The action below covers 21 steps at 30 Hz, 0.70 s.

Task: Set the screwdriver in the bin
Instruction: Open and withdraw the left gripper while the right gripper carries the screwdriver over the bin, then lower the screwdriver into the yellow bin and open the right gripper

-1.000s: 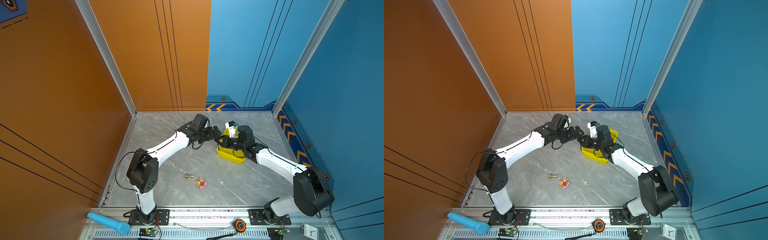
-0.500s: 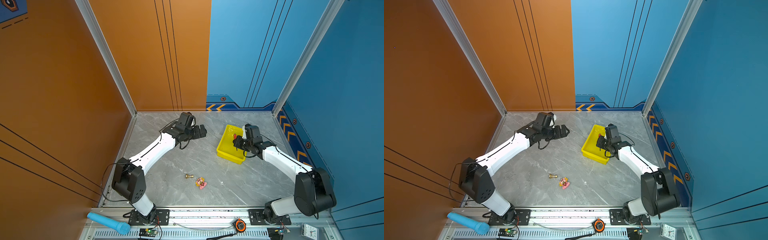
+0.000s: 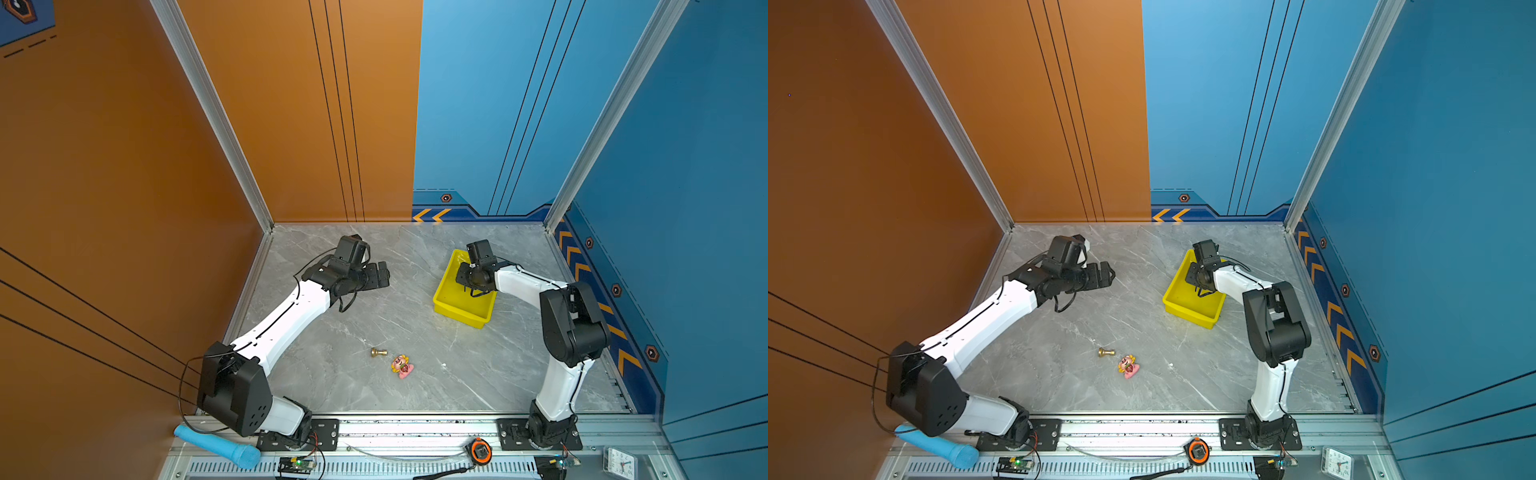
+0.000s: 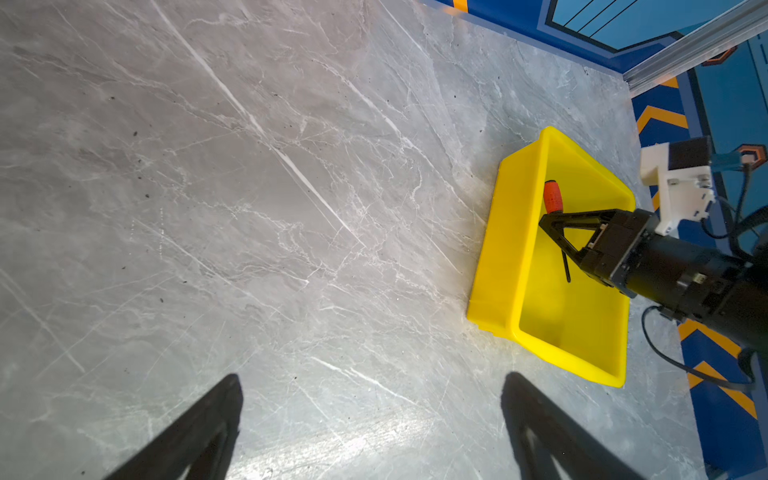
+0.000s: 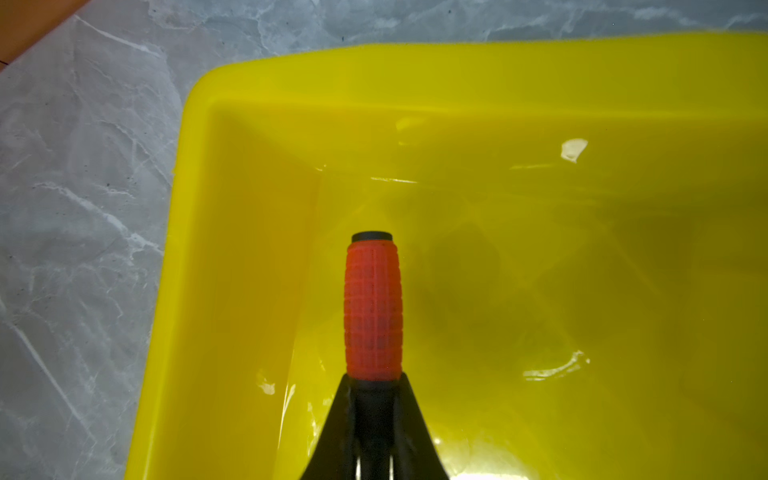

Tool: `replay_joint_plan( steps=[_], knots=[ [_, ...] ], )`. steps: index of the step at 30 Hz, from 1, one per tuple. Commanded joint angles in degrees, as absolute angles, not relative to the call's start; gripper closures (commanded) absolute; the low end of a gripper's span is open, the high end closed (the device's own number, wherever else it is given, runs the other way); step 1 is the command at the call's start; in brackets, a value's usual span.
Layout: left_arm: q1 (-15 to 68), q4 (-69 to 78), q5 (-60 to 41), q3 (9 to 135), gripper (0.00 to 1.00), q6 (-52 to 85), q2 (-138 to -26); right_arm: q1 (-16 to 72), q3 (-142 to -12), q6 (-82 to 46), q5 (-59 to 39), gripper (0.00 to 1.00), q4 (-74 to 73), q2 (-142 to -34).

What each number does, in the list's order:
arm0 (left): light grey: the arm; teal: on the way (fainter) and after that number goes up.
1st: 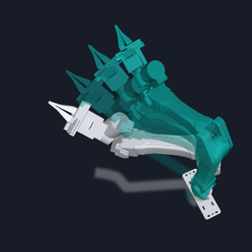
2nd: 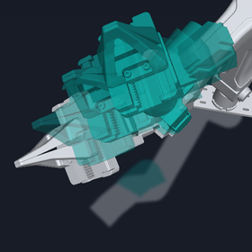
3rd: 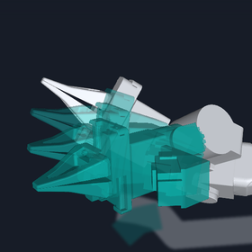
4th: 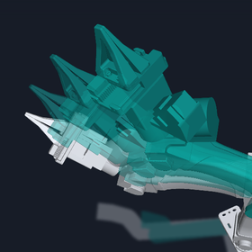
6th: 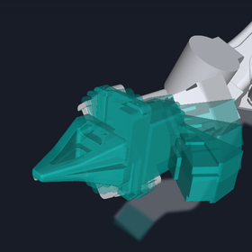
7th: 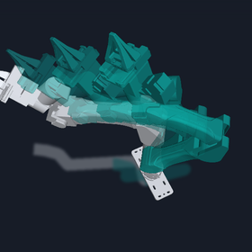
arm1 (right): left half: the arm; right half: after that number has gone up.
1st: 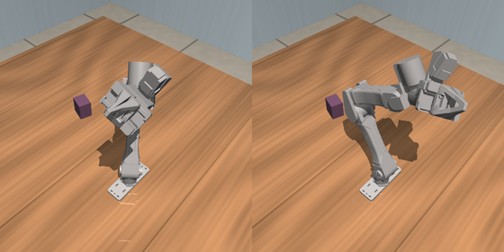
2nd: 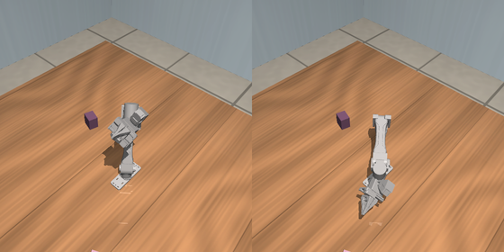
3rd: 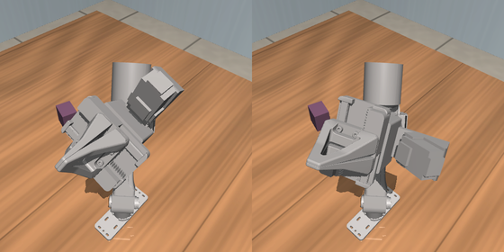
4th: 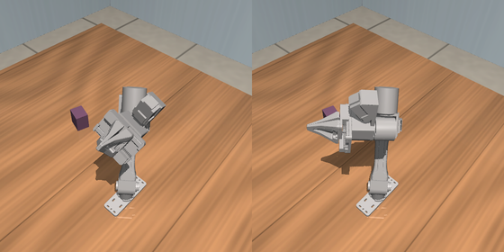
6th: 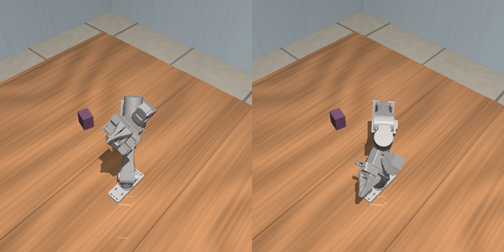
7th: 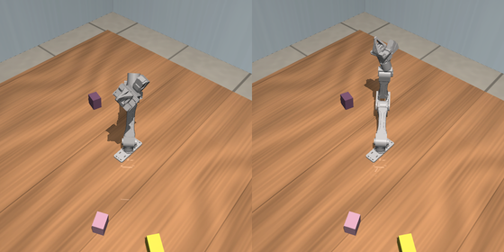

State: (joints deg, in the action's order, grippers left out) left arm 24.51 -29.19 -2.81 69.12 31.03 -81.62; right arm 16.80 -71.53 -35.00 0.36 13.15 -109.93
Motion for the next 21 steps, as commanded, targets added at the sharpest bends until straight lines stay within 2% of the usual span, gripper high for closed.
replay_joint_plan(
  steps=[1, 5, 13, 21],
  knots=[
    [23.1, -30.6, -1.3, 67.7, 0.02, 29.3, -79.3, 17.9, -74.2, -36.3, 3.1, 0.88, 15.7, -112.0],
    [21.8, -30.6, -1.6, 67.1, 0.02, 28.7, -78.6, 18.7, -74.5, -36.5, 3.9, 0.81, 16.2, -113.4],
    [20.2, -30.6, -1.7, 66.5, 0.02, 28.3, -77.9, 19.9, -73.3, -37.4, 5.9, 0.79, 16.6, -114.0],
    [19.9, -30.6, -1.4, 66.2, 0.02, 28.0, -77.8, 20.3, -73.0, -37.4, 7.3, 0.71, 17.0, -113.6]
  ],
)
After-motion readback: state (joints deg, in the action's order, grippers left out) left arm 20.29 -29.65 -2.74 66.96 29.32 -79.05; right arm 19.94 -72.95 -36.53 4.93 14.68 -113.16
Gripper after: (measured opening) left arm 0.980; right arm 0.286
